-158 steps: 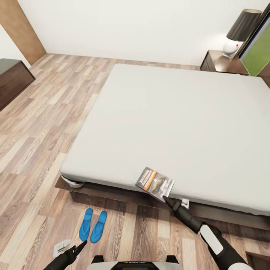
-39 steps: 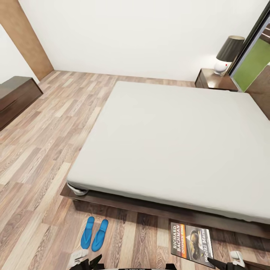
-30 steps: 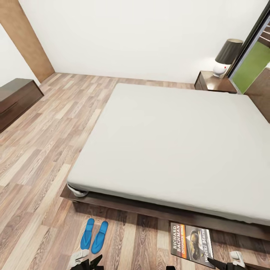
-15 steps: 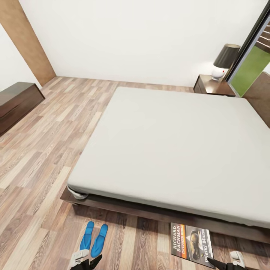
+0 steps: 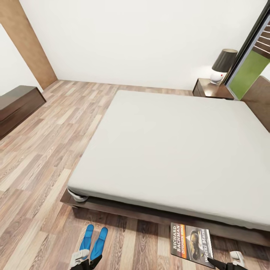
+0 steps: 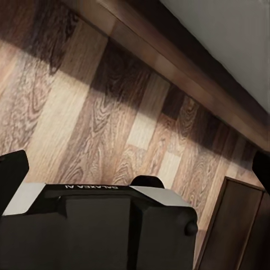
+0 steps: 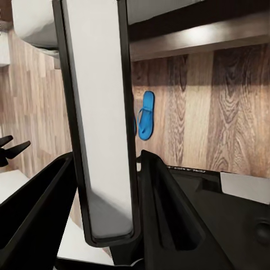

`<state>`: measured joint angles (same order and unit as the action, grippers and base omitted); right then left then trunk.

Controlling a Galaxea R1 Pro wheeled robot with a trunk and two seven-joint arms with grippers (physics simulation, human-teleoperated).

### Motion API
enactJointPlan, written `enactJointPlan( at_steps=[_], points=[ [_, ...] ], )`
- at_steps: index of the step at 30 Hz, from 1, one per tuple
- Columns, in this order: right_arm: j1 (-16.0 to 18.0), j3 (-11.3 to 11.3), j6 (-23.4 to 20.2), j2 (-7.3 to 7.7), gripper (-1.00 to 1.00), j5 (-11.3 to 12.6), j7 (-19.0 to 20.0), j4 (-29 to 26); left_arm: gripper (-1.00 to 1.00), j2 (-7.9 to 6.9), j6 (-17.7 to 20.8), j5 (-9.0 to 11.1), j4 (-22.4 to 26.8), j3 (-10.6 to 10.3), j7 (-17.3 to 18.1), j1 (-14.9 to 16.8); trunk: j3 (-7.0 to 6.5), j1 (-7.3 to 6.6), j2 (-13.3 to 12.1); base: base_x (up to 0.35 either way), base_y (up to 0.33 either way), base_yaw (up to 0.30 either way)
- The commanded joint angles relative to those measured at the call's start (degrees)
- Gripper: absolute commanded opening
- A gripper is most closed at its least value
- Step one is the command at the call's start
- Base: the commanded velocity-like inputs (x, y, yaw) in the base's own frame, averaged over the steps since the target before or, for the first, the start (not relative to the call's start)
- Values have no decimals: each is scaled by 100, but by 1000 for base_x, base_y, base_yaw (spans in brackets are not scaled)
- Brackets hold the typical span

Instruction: In the bedroom, move the book from the bed onto either nightstand, and place the two sandals side by side next to the bed.

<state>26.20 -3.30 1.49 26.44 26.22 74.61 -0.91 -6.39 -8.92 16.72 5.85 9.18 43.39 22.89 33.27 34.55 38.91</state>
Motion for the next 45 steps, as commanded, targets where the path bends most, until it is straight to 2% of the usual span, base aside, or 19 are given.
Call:
enactJointPlan(
  at_steps=[1, 45],
  points=[
    [2, -39, 15, 1, -100, 30, 9, 3, 100, 2, -28, -38, -7, 40, 21, 4, -5, 1, 5, 0, 0, 0],
    [3, -39, 18, 1, -100, 24, 9, -6, 100, 6, -22, -38, -8, 32, 25, 5, -413, 1, 5, 0, 0, 0]
  ],
)
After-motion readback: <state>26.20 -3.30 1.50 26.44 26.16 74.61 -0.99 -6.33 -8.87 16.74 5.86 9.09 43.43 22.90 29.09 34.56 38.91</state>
